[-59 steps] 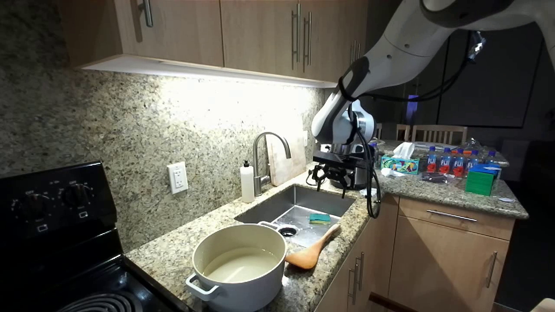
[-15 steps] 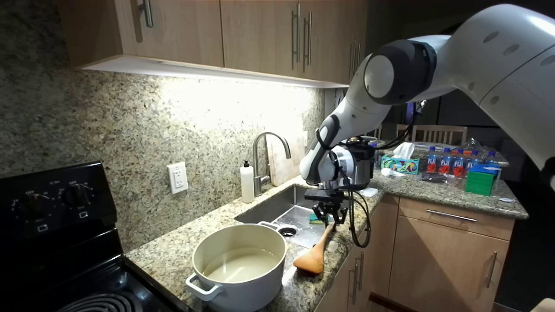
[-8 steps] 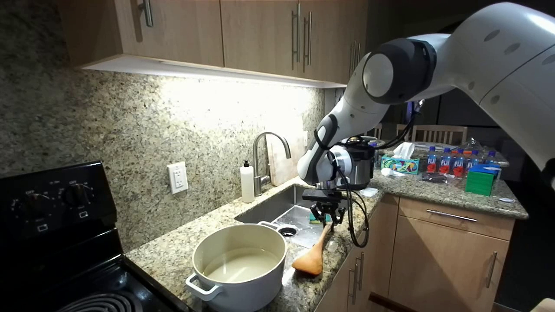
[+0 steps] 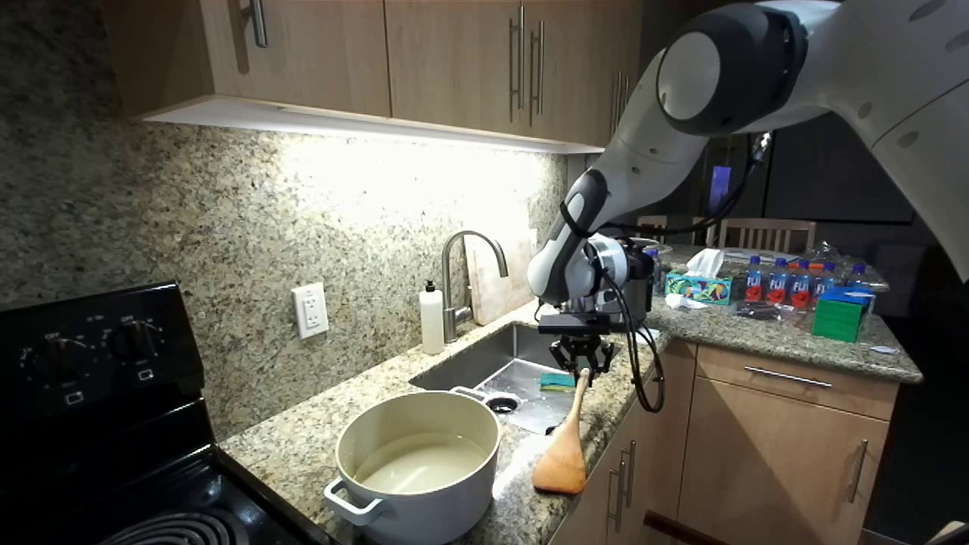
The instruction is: Use the wooden spoon to stir in the pot
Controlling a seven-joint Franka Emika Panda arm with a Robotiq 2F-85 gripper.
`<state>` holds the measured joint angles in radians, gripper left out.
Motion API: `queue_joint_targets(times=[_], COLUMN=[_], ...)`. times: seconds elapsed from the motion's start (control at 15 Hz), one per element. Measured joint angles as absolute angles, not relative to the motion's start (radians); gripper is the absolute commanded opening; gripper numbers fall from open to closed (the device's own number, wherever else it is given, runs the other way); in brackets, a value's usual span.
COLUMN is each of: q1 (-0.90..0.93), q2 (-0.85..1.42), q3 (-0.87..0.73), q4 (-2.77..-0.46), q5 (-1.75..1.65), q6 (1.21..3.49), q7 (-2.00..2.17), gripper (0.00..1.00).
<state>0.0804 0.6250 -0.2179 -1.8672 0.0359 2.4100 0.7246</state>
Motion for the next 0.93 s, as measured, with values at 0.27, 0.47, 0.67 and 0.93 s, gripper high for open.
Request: queue_joint_targets(times=[0.27, 0.47, 0.67, 0.93], q1=[0.074, 0.044, 0.023, -0.008], q2=[0.514, 0.458, 0.423, 0.396], q3=[-0.179, -0.109, -0.062, -0.051], q4=[-1.938, -1.935, -1.898, -1.827], q5=[0.041, 0.107, 0.176, 0.238], q6=[2.374, 2.268, 2.128, 1.952], q7=[0.629, 0.506, 0.408, 0.334], gripper=[0.09, 0.09, 0.09, 0.09])
